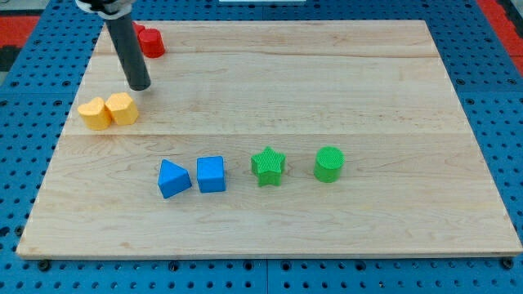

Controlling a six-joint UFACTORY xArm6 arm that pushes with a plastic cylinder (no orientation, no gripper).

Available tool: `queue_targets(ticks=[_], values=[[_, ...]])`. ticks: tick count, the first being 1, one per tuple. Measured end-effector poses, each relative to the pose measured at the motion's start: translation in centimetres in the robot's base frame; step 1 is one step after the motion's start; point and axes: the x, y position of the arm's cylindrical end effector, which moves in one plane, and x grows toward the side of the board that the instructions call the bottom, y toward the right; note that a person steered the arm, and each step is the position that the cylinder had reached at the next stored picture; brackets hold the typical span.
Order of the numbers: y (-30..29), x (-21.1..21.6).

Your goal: Push the yellow blocks to the left of the blue blocks

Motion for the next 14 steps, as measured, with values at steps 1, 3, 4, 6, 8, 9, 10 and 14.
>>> queue_targets(ticks=[1,3,4,6,8,9,10,14], values=[[-1.7,5.3],[-1.1,12.6],[-1.4,10.0],[4.3,11.6],[6.0,11.5],[6.9,11.5],[6.5,11.6],[3.6,15.0]])
